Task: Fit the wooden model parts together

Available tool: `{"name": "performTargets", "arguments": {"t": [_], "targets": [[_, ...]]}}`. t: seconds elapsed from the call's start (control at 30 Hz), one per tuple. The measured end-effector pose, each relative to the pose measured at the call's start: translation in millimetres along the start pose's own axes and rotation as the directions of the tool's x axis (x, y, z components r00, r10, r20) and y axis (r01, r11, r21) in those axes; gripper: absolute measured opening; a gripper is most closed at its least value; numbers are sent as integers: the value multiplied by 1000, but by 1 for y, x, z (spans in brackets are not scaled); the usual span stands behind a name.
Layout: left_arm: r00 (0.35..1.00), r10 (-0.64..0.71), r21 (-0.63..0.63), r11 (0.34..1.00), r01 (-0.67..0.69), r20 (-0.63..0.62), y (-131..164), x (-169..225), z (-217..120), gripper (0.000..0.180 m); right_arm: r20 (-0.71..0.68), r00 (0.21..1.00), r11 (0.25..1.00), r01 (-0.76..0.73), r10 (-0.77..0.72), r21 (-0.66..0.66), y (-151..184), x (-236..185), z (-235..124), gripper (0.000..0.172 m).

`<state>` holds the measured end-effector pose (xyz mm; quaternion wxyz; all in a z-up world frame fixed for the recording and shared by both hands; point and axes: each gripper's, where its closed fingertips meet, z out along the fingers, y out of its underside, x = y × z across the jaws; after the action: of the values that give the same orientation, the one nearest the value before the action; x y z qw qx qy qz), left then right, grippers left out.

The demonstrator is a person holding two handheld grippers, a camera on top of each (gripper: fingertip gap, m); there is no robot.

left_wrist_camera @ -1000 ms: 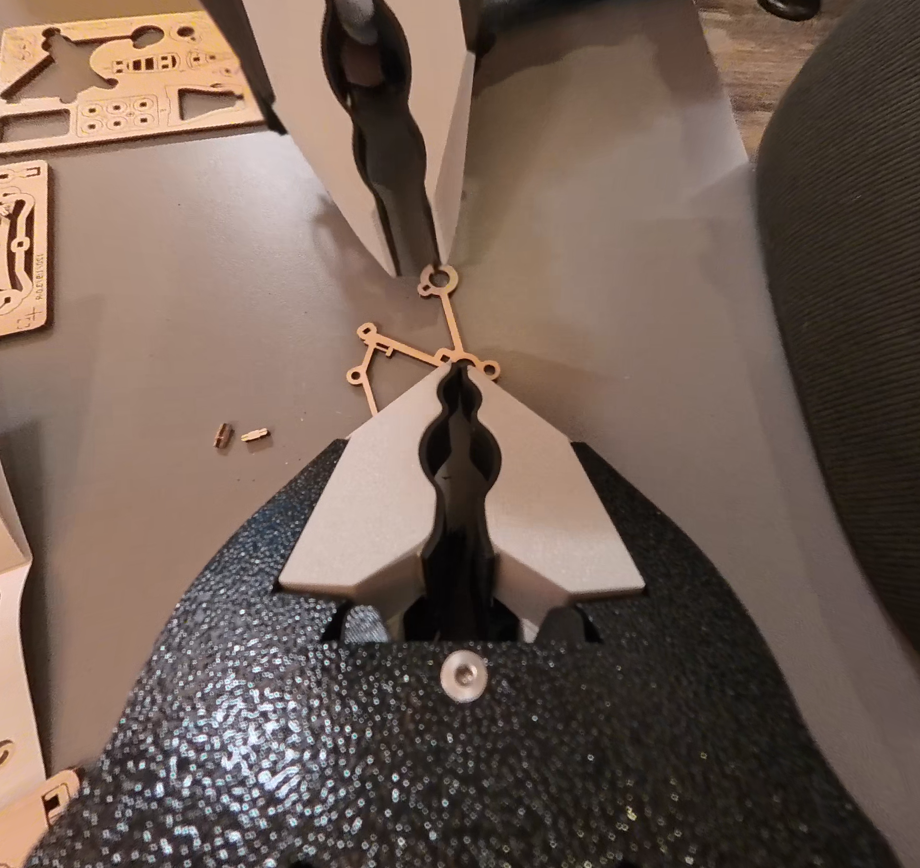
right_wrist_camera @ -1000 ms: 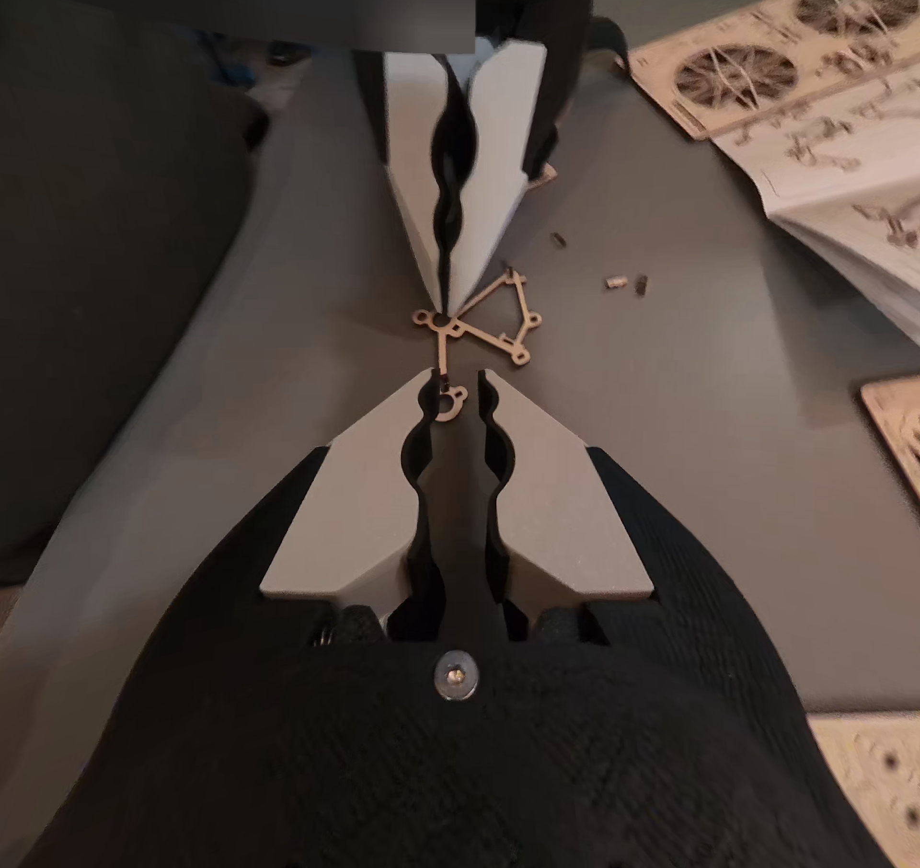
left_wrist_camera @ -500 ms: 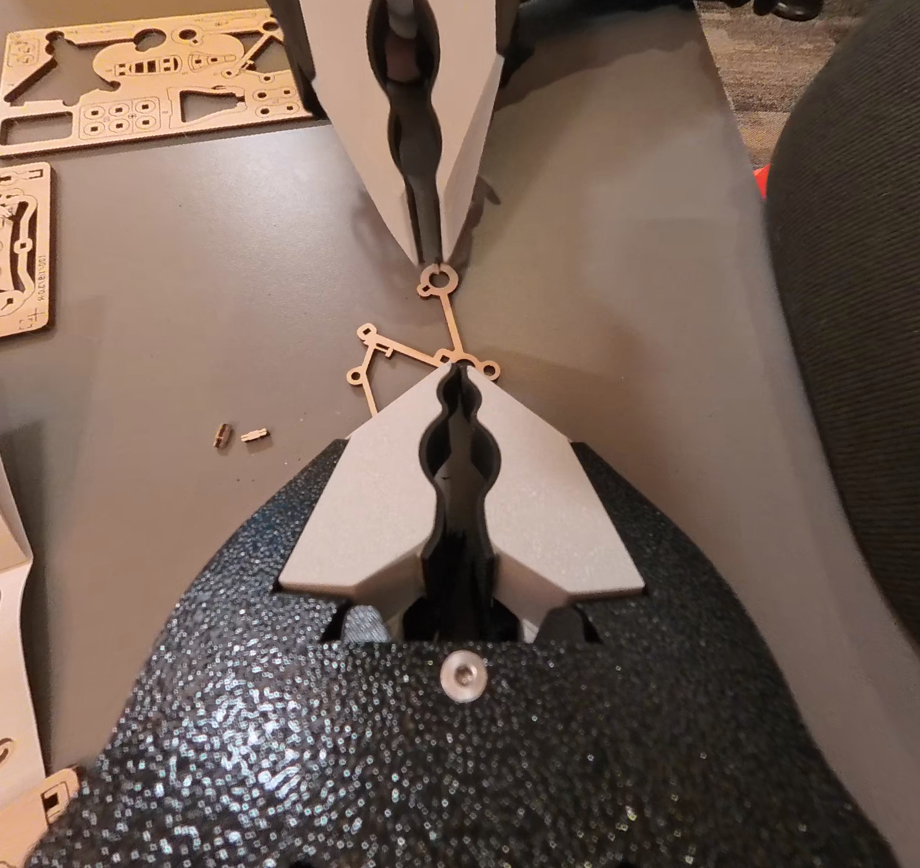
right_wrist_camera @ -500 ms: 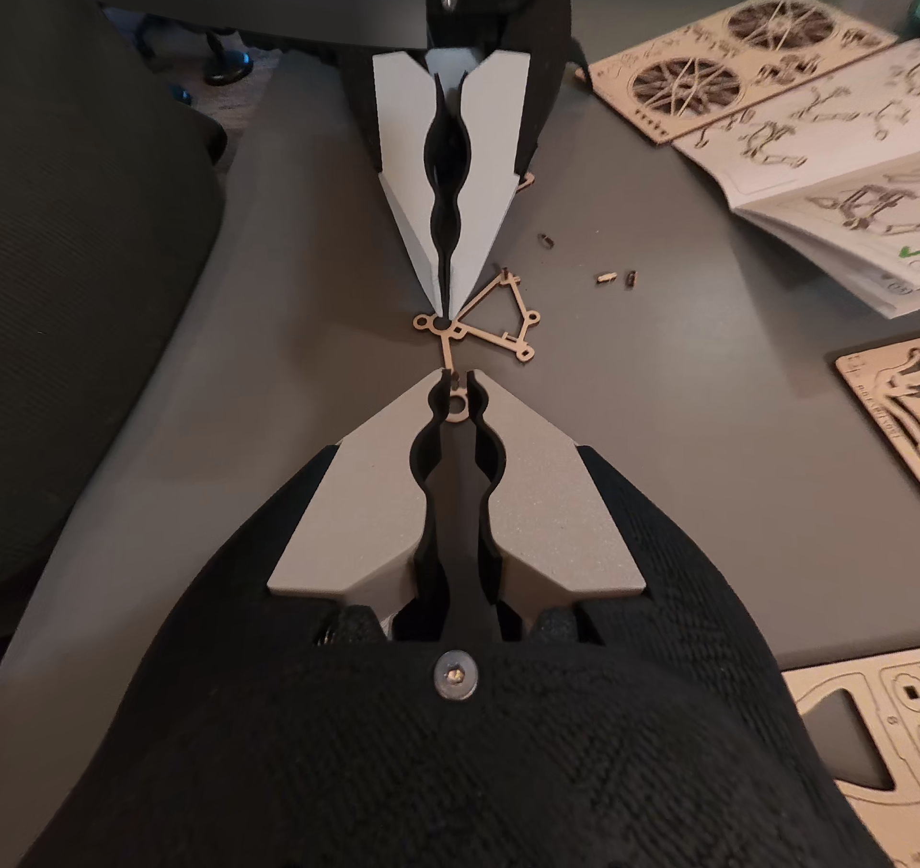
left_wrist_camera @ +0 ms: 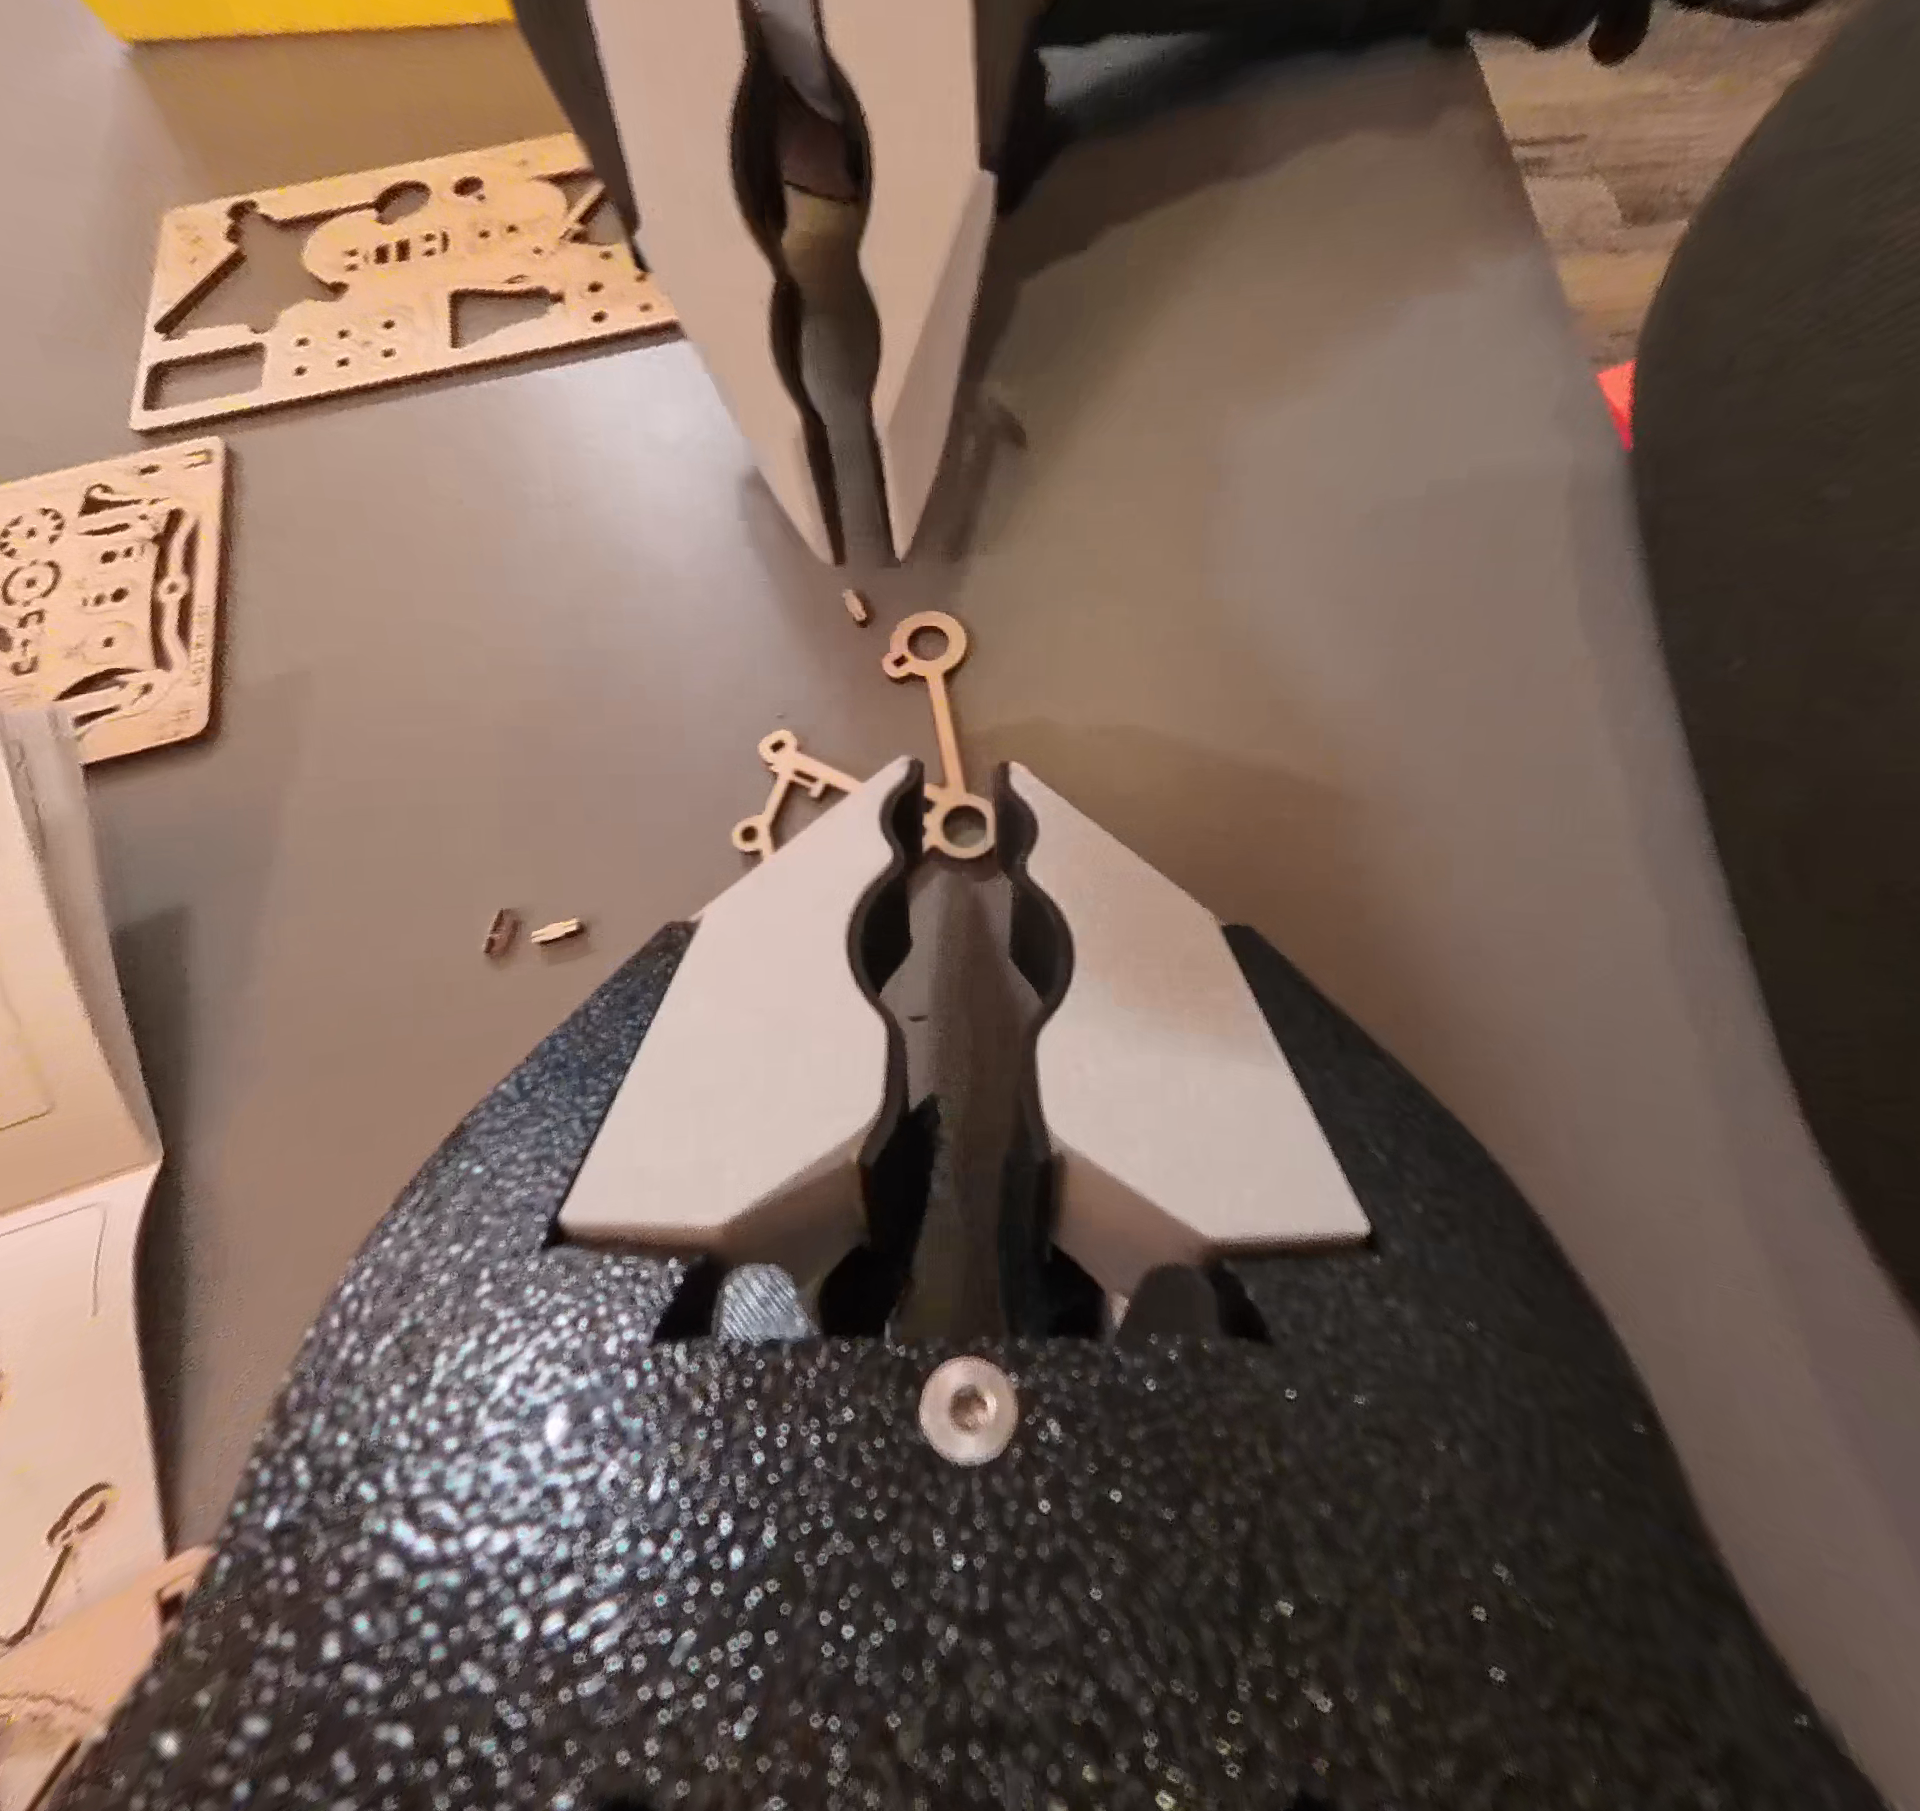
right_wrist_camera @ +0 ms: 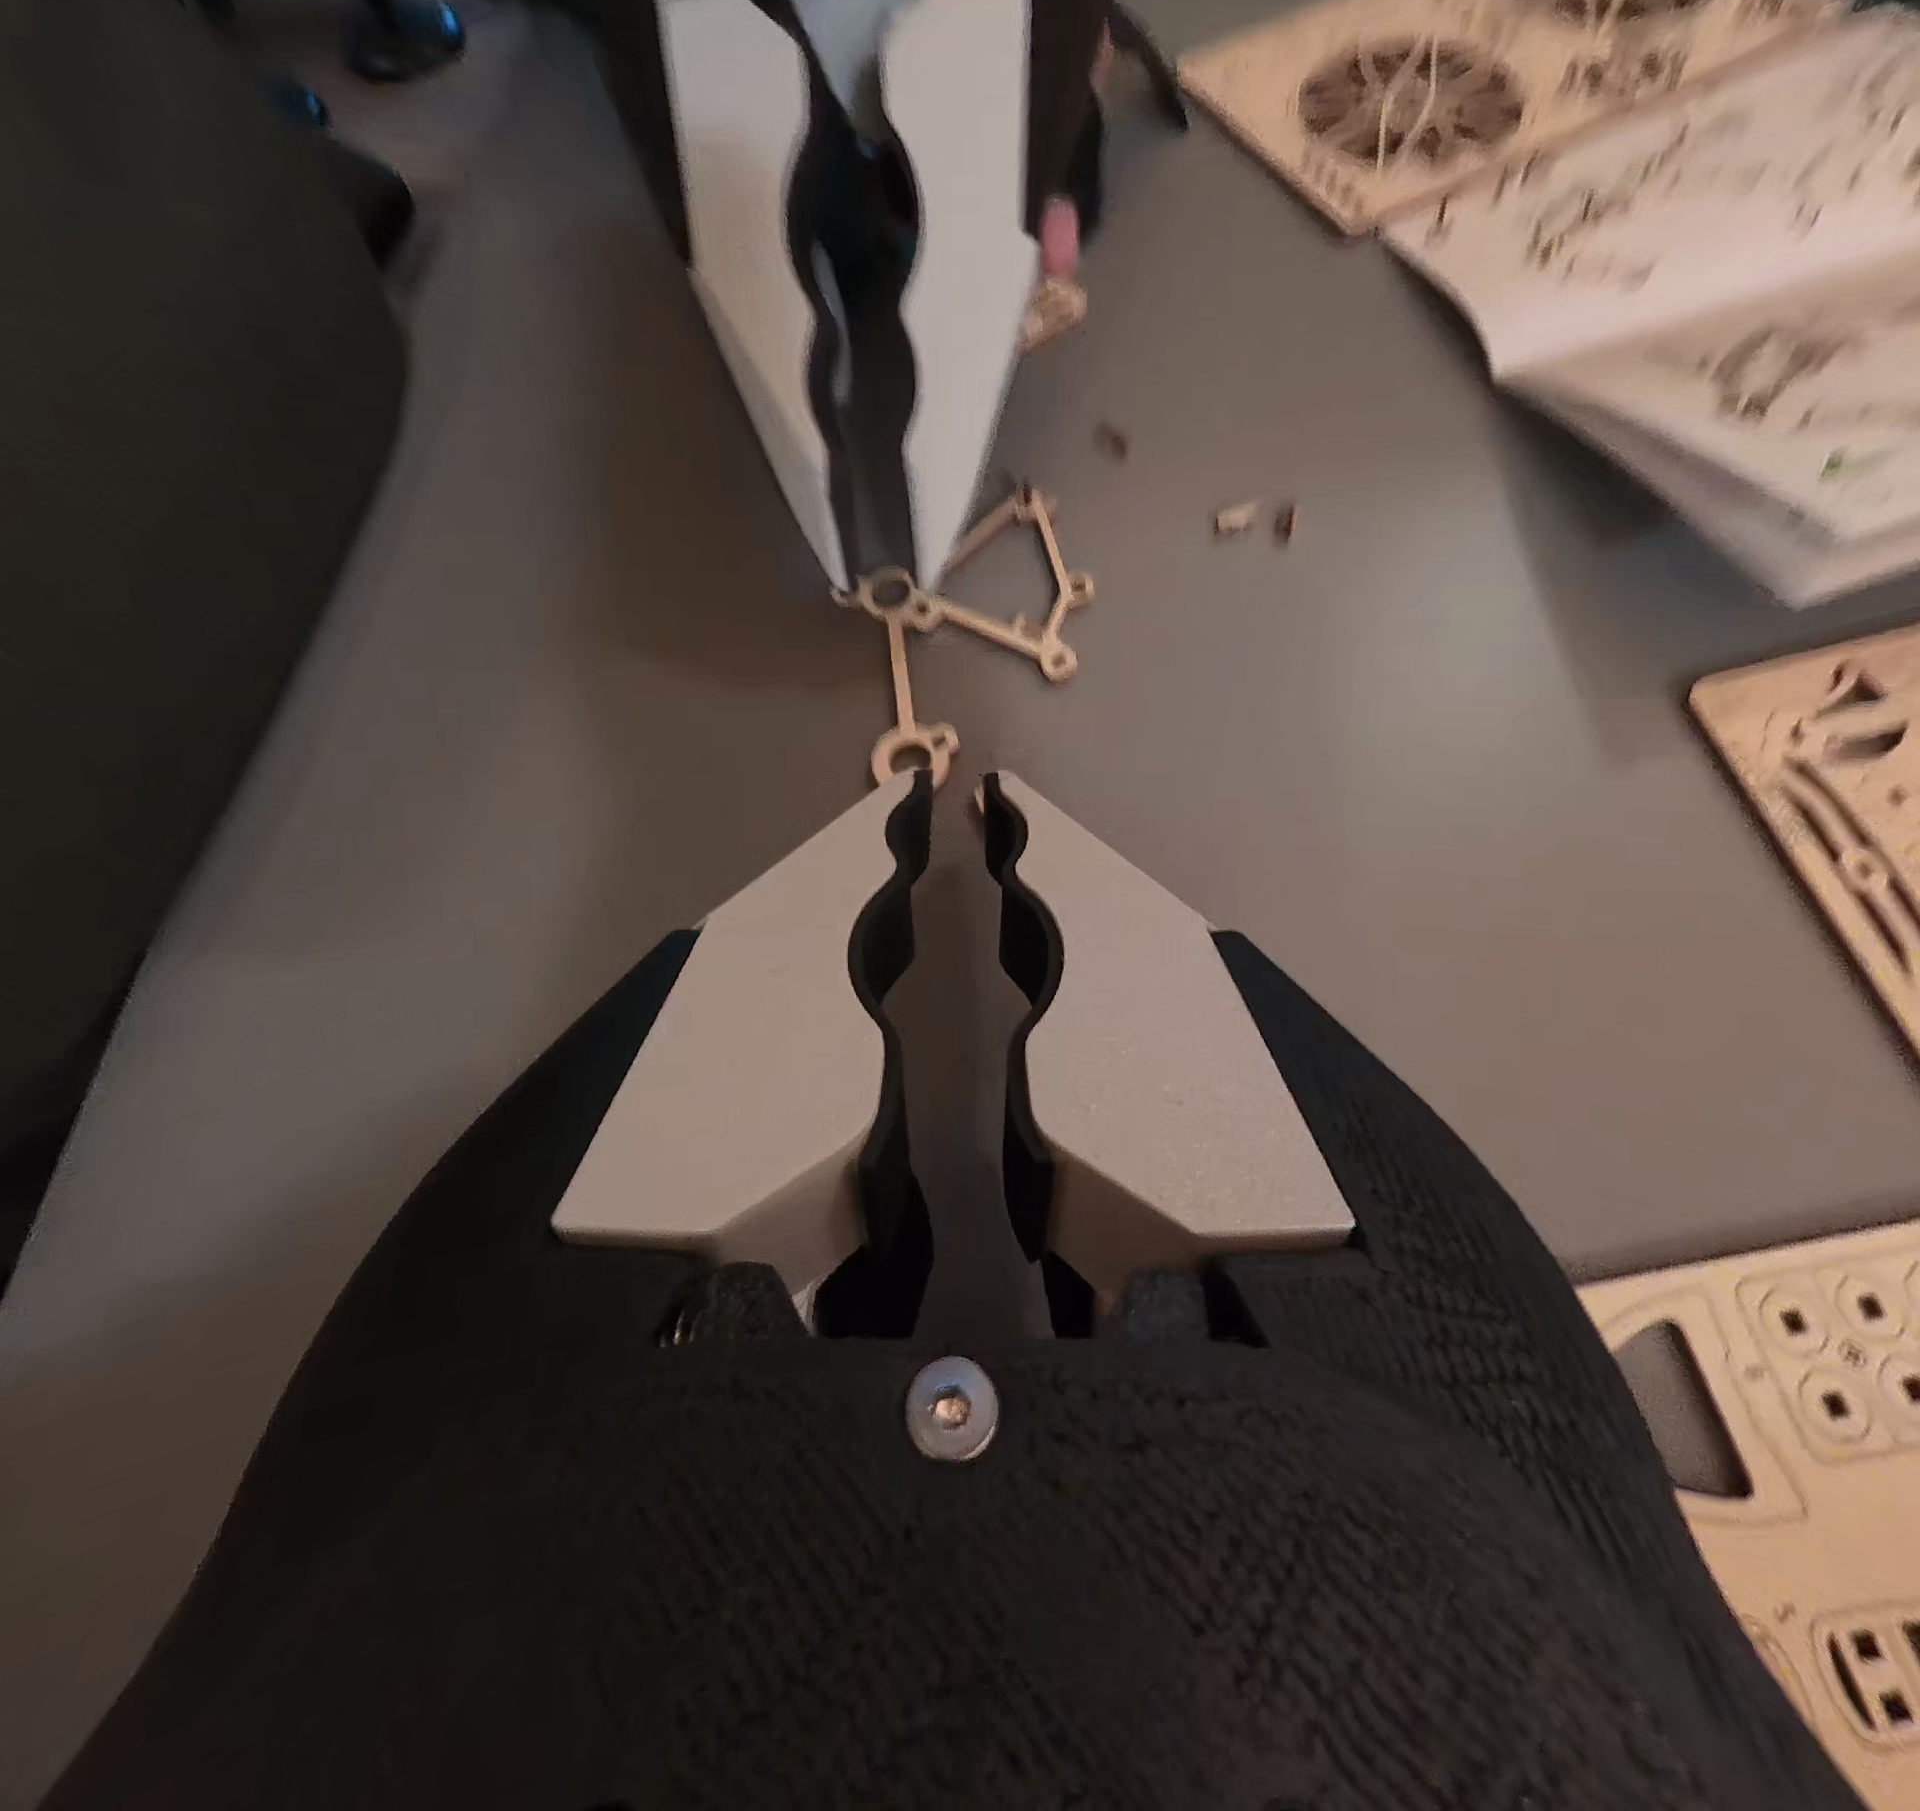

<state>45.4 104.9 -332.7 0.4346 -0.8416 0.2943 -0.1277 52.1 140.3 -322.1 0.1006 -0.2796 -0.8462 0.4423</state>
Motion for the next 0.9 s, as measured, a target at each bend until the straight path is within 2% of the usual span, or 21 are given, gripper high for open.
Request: {"name": "performTargets", "arguments": {"t": [0.23,0.37,0.43,0.53,0.63,0.73,0.9], "targets": [[1000,22,53,998,-22,-2,-10,3,-2,11,13,999,998,-46,47,-50,11,5,7,12],[1000,9,88,996,-9,3,-15,2,-4,11,37,997,995,-67,70,-71,13,2,9,1],[1000,8,109,994,-10,16,-18,1,-5,11,15,999,996,-27,29,-88,13,3,8,1],[996,32,113,993,-41,81,-21,-5,-8,11,-48,991,991,122,-125,-50,1,-1,8,0],[995,27,174,984,-44,100,-34,-3,-14,11,-156,928,941,336,-339,-46,-15,-5,6,0],[998,-29,221,975,15,58,-41,1,-17,11,-252,818,853,518,-517,-66,-28,-10,4,0],[990,-143,249,959,138,3,-41,0,-13,10,-327,648,715,682,-688,-153,-34,-16,6,0]]}}
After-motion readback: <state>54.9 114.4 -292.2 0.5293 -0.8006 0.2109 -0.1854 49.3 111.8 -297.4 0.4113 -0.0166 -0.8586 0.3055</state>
